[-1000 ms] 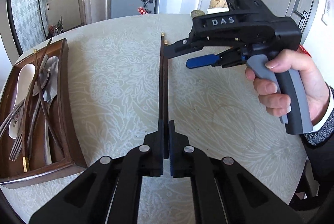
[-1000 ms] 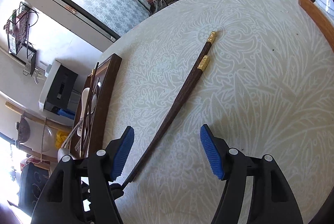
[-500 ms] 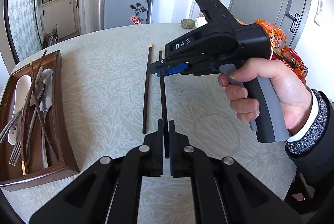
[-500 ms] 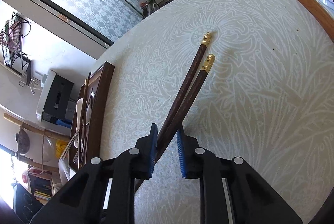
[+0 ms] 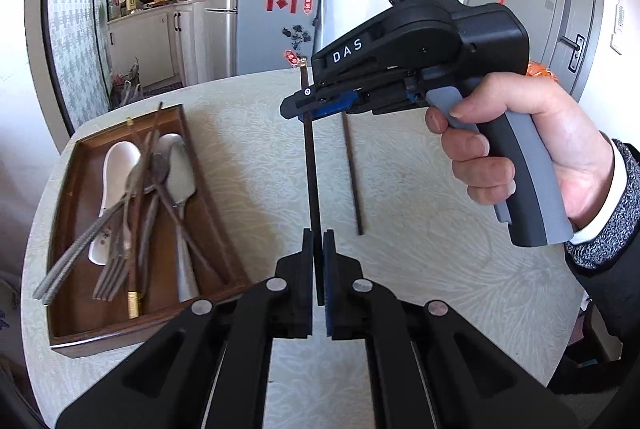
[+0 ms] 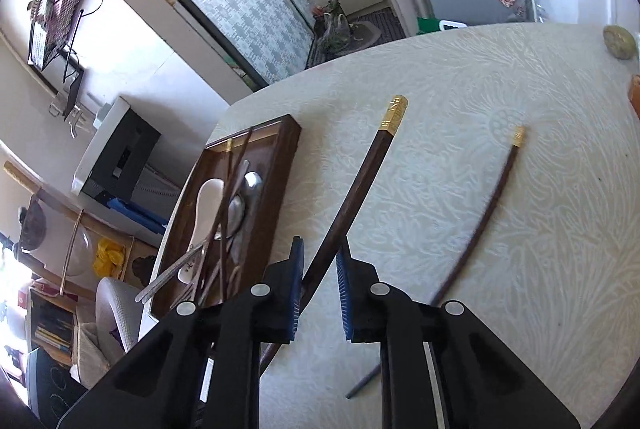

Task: Organize utensils
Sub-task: 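Lift the chopstick with the left gripper and carry it over the tray, then lower the chopstick among the utensils and open the left gripper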

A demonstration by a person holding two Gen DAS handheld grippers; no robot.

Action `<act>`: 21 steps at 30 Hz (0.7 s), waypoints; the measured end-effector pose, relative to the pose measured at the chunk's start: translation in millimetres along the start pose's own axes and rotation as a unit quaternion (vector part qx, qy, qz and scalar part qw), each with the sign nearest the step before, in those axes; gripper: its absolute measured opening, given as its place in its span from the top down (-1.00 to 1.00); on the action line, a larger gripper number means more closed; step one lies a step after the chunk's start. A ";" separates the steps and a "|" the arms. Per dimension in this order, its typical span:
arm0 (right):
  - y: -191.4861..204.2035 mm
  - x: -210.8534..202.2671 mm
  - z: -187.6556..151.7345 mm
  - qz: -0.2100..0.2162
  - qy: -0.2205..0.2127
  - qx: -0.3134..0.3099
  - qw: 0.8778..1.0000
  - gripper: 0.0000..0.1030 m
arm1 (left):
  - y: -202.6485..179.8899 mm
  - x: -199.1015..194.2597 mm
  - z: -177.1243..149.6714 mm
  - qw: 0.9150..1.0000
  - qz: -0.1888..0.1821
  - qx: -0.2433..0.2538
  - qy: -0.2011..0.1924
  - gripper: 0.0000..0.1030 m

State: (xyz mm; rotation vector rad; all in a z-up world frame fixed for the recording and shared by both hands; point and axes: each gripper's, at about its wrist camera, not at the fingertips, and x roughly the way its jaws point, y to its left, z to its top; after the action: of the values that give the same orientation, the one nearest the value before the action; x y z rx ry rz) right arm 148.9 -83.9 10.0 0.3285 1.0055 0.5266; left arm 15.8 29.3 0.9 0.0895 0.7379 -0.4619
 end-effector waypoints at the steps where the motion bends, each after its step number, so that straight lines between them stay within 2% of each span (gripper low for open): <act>1: 12.5 6.2 4.0 0.002 0.000 -0.018 1.000 0.68 | 7.6 -1.9 -1.4 1.000 0.004 -0.006 -0.001 0.90; 3: 32.8 20.3 11.2 0.001 0.005 -0.043 0.999 0.70 | 24.3 -3.8 -5.1 1.000 0.013 -0.020 -0.001 0.90; 9: 72.3 70.6 32.8 0.015 0.033 -0.065 0.997 0.74 | 70.6 -6.2 -13.9 0.998 0.036 -0.053 0.011 0.90; 16: 89.7 113.7 38.4 0.005 0.055 -0.077 0.995 0.68 | 95.0 -5.9 -13.2 0.996 0.057 -0.066 0.021 0.90; 17: 90.0 116.8 38.5 0.003 0.058 -0.077 0.995 0.64 | 96.8 -5.0 -13.2 0.996 0.060 -0.068 0.021 0.90; 20: 92.2 119.4 37.9 -0.004 0.058 -0.076 0.995 -0.06 | 102.4 -3.4 -13.8 0.995 0.063 -0.079 0.023 0.89; 21: 92.5 117.0 37.0 -0.006 0.053 -0.079 0.995 -0.10 | 102.0 -3.1 -14.2 0.995 0.066 -0.076 0.024 0.89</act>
State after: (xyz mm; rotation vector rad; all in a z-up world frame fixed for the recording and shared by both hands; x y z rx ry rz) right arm 206.3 57.4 -9.0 0.1548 1.0614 0.6135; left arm 49.4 125.2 -15.8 0.0057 0.8075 -0.2776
